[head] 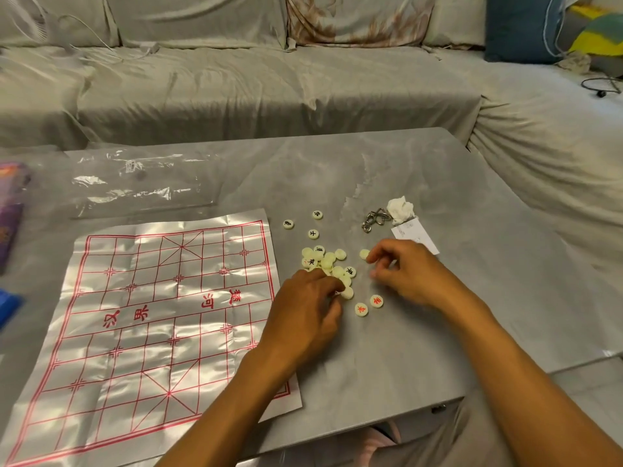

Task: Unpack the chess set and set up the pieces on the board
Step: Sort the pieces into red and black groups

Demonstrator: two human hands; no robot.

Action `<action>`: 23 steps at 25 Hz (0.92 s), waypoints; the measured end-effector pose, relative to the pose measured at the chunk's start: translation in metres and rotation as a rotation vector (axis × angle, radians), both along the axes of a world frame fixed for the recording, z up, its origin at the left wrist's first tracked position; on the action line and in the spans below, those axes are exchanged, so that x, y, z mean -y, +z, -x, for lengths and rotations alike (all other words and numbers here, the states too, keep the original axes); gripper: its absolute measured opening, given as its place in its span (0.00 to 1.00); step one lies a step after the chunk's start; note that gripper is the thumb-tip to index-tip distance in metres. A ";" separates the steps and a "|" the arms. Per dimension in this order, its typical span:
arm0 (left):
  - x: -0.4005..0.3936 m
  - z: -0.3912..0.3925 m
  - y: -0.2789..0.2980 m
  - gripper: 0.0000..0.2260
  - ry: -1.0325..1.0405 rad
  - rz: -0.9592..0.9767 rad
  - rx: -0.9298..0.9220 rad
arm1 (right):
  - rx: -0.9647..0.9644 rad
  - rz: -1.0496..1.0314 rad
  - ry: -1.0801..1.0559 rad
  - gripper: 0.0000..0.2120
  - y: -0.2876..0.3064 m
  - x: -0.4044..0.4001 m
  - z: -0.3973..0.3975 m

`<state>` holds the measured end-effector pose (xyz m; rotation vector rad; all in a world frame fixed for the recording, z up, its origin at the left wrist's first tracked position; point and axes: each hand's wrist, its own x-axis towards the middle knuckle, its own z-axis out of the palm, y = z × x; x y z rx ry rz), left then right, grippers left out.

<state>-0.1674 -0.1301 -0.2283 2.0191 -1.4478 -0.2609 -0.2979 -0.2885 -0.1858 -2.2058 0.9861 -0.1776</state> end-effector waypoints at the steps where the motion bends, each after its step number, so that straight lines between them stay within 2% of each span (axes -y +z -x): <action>1: -0.002 -0.006 -0.002 0.12 0.038 0.005 -0.004 | 0.026 0.059 -0.063 0.09 -0.001 0.008 0.001; 4: -0.003 -0.019 -0.004 0.11 0.114 0.023 -0.023 | -0.046 0.188 -0.011 0.15 -0.013 0.021 -0.012; 6: 0.000 -0.019 -0.004 0.10 0.117 0.024 -0.036 | -0.085 0.266 0.063 0.12 -0.027 0.023 -0.027; 8: 0.001 -0.020 -0.004 0.10 0.120 0.037 -0.038 | -0.055 0.273 0.047 0.09 -0.032 0.022 -0.035; 12: -0.001 -0.022 -0.004 0.09 0.124 0.052 -0.070 | 0.024 0.029 -0.136 0.08 -0.030 0.026 -0.031; 17: -0.004 -0.024 -0.006 0.09 0.140 0.045 -0.068 | 0.091 -0.332 -0.269 0.09 -0.016 0.027 -0.026; 20: -0.005 -0.026 -0.008 0.09 0.147 0.043 -0.081 | 0.014 -0.375 -0.215 0.08 -0.010 0.031 -0.015; 23: -0.001 -0.027 -0.008 0.10 0.161 0.046 -0.090 | -0.133 -0.262 -0.147 0.05 -0.010 0.031 -0.004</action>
